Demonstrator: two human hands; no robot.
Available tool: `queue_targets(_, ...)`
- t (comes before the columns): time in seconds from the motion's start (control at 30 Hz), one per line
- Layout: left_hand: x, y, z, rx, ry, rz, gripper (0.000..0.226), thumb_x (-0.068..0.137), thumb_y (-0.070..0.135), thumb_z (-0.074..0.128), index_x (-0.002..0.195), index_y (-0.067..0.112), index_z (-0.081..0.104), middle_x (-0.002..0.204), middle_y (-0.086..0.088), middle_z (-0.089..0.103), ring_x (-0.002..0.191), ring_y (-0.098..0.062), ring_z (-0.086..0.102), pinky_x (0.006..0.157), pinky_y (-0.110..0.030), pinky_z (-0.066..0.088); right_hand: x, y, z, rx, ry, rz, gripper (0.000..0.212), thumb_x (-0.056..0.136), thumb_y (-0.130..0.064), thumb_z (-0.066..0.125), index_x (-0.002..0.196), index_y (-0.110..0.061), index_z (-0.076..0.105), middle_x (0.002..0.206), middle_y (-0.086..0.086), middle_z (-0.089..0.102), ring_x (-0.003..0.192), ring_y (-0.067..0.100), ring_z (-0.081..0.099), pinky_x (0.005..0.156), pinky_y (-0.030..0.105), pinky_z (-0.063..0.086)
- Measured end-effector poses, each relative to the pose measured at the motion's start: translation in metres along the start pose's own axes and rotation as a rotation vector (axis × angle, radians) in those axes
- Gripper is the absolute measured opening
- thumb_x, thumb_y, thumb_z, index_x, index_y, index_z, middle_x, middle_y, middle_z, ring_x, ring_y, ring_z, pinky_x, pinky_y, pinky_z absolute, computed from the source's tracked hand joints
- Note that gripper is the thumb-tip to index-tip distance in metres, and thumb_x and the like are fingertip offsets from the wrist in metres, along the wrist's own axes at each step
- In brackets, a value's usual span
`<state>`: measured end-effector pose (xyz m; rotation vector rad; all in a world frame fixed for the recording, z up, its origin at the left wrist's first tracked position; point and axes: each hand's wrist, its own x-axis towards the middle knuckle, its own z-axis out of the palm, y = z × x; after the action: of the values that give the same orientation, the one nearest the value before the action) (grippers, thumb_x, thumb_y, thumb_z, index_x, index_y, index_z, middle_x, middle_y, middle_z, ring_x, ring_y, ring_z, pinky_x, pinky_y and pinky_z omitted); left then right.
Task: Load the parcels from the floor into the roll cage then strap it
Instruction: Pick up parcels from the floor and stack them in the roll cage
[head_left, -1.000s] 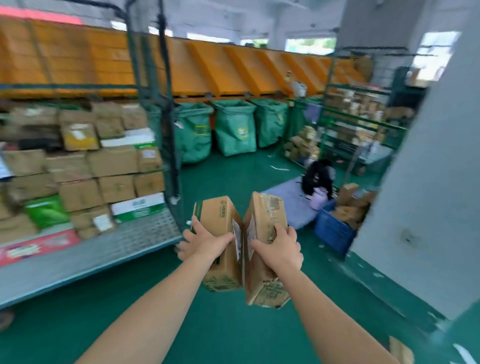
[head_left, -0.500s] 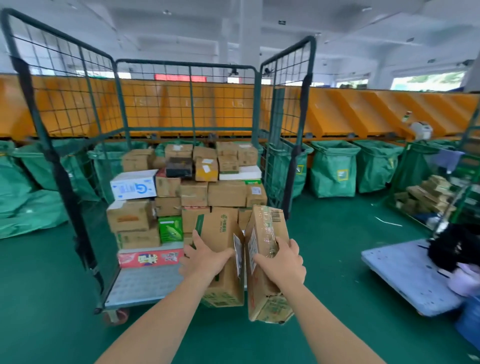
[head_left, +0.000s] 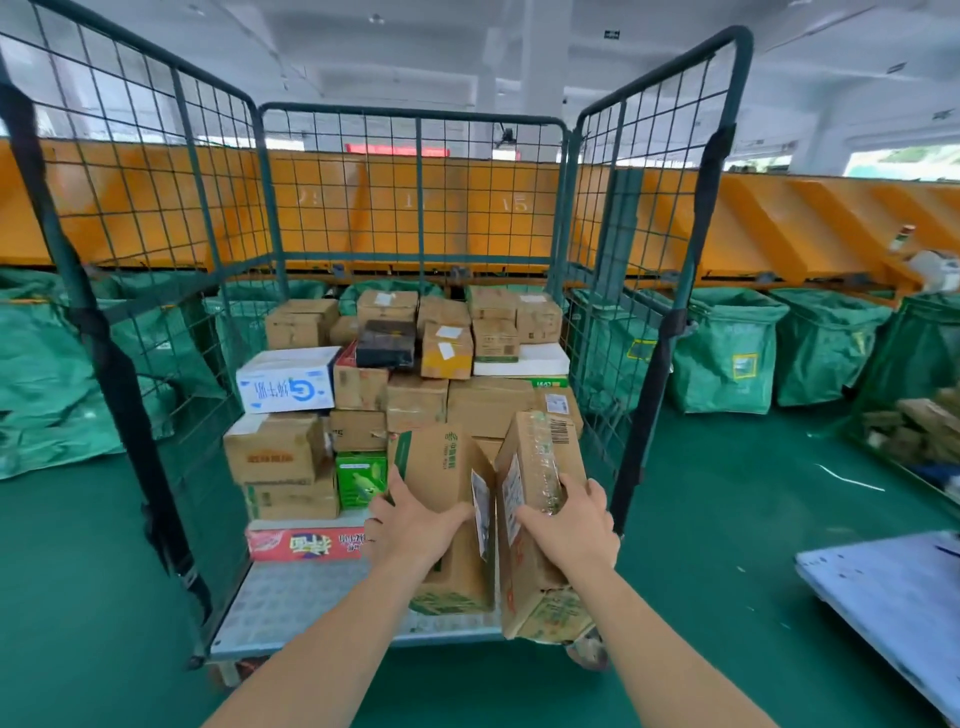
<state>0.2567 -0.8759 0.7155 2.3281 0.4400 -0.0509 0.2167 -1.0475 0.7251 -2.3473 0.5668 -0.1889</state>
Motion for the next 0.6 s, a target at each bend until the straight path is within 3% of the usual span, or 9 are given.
queue_targets(0.2,0.103,0.062,0.017,-0.020,0.060,-0.030,0.126,0.062,0.072,0.069,0.153,0.031,-0.009,0.154,-0.013,0.019,0.138,-0.037,0.026,0.112,-0.050,0.027,0.129,-0.034,0.019,0.005,-0.031,-0.059,0.083,0.077,-0.060,0.066,0.150,-0.032,0.035,0.163,0.004,0.016,0.139,0.035,0.035,0.109,0.048,0.036)
queue_targets(0.6,0.276,0.150,0.030,-0.198,0.284,-0.068,0.116,0.069,0.068,0.069,0.154,0.028,0.000,0.154,-0.015,0.021,0.137,-0.039,0.028,0.110,-0.052,0.026,0.331,-0.094,0.054,0.148,-0.026,-0.115,0.087,0.079,-0.060,0.067,0.147,-0.017,0.033,0.152,0.009,0.033,0.133,0.034,0.040,0.106,0.048,0.039)
